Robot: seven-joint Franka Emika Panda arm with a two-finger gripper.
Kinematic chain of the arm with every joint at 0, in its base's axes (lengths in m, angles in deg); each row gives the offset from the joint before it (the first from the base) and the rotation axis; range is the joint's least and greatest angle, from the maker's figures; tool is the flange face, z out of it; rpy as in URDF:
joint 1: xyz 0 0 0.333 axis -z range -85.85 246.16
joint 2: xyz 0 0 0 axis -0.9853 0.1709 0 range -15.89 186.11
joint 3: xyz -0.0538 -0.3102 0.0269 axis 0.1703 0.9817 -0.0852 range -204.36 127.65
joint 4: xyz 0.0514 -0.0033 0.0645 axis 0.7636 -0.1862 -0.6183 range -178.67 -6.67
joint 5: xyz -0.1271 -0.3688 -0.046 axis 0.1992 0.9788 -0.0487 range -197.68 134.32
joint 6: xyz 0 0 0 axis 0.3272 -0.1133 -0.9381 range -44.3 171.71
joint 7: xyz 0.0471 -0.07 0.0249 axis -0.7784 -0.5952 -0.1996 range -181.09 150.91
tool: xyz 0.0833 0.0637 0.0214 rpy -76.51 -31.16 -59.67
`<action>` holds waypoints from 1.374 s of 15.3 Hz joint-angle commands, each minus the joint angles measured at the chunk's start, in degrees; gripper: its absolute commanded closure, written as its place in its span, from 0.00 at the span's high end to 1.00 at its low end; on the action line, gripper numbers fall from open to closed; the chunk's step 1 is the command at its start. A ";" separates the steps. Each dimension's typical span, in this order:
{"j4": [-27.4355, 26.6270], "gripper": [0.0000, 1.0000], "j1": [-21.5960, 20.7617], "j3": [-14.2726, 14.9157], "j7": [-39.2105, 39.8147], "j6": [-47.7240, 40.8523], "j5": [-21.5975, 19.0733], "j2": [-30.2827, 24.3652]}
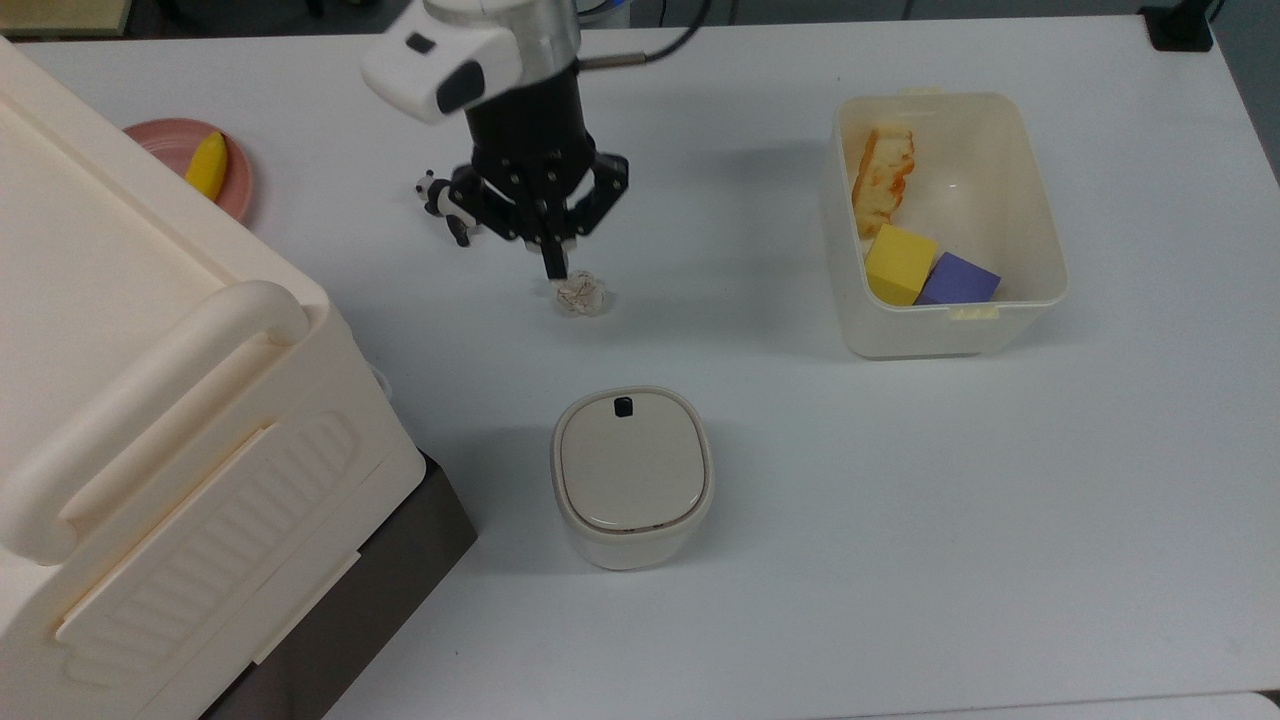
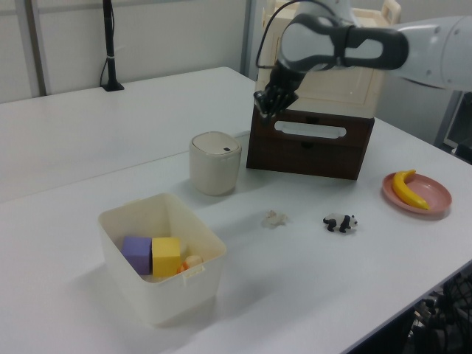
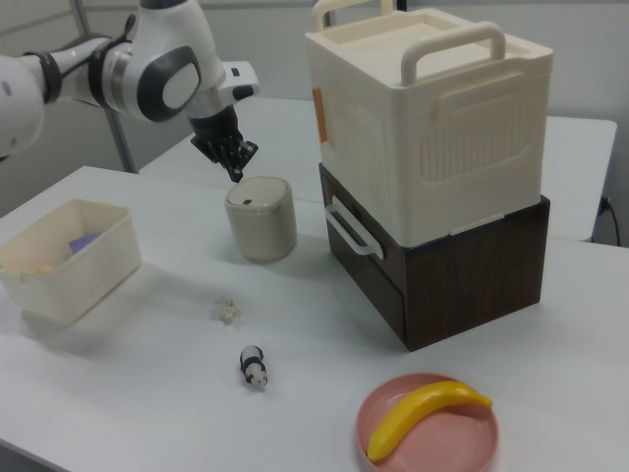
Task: Open the trash can
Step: 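Move the gripper over the cream trash can and lower toward its lid, then close the gripper on the lid's dark tab and pull it upward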
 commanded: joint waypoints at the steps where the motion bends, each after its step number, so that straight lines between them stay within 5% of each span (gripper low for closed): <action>1: 7.44 0.00 -1.33 0.19 1.47 0.86 -1.19 6.28; 10: 9.65 0.00 -3.79 -0.43 2.61 10.08 -0.49 14.02; 21: 9.12 0.00 -3.79 -0.43 2.70 10.09 0.83 14.65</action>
